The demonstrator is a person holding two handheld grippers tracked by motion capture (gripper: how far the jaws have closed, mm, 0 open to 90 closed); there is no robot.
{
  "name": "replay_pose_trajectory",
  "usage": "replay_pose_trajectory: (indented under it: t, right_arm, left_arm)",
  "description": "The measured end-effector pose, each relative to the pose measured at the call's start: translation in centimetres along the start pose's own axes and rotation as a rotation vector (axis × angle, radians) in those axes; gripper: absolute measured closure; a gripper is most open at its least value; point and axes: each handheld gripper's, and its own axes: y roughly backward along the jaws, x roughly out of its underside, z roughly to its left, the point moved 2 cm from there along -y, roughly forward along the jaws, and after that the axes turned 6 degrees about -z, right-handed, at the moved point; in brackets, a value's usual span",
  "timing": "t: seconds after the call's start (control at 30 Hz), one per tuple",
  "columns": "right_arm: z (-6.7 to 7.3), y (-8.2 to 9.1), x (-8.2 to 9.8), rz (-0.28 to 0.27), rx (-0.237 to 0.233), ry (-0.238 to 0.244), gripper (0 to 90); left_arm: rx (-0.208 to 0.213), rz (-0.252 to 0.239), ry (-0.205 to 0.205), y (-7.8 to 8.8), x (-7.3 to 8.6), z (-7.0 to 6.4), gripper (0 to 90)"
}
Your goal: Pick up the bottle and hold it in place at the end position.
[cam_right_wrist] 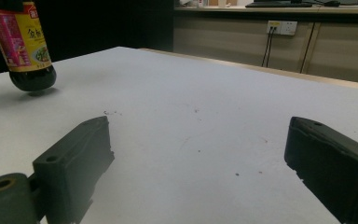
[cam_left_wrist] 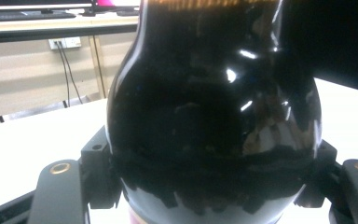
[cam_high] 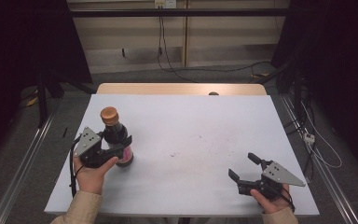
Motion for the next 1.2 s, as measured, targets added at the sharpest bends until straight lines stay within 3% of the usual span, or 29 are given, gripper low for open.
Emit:
replay_pose_trajectory:
  t: [0.3,0.4,0.7,1.2]
  right_arm:
    - [0.0,0.1,0.0,0.000,0.002,0.000,6.5]
    - [-0.1,0.1,0.0,-0.002,0.005,-0.004,6.4]
    - [-0.1,0.1,0.0,0.002,0.007,-0.002,6.3]
    - [-0.1,0.1,0.0,0.003,0.003,-0.002,6.4]
  left_arm:
    - [0.023,0.015,0.011,-2.0,-0.1,-0.7,27.6]
    - [0.042,0.011,-0.012,-2.9,-0.6,-1.1,27.6]
    - [0.101,0.008,-0.031,-4.6,-1.5,-1.8,27.6]
    - [0.163,0.005,-0.032,-7.6,-2.1,-2.7,27.6]
